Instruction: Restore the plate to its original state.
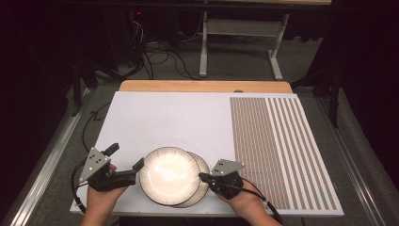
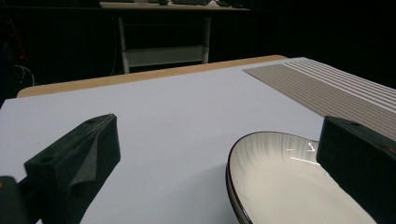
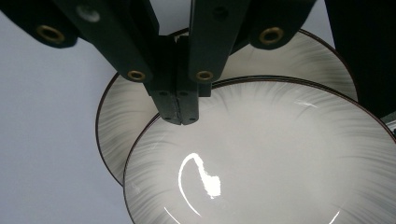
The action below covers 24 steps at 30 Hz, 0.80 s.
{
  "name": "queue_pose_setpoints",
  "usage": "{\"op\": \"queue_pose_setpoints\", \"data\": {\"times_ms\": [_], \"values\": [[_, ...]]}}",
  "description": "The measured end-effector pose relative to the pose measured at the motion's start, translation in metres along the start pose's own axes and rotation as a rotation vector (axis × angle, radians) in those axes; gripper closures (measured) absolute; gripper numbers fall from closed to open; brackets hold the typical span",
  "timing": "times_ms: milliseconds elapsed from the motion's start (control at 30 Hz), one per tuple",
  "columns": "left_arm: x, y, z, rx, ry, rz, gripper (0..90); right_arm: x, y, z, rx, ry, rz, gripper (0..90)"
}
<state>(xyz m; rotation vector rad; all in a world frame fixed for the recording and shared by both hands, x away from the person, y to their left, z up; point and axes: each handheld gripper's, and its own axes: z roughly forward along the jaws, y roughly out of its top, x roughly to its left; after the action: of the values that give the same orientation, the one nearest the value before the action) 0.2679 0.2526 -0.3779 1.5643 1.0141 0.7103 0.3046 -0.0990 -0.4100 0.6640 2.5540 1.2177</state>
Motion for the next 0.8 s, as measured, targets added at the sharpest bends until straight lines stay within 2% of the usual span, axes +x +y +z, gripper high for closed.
{"op": "queue_pose_setpoints", "data": {"times_ms": [467, 800], "values": [[-0.0006, -0.0005, 0.0013, 0.001, -0.006, -0.007, 0.5, -0.0038, -0.0014, -0.0053, -0.004, -0.013, 0.019, 90.0], [0.0002, -0.0009, 0.0013, 0.004, -0.006, -0.008, 0.6, -0.0047, -0.0022, -0.0066, -0.004, -0.021, 0.009, 90.0]]}}
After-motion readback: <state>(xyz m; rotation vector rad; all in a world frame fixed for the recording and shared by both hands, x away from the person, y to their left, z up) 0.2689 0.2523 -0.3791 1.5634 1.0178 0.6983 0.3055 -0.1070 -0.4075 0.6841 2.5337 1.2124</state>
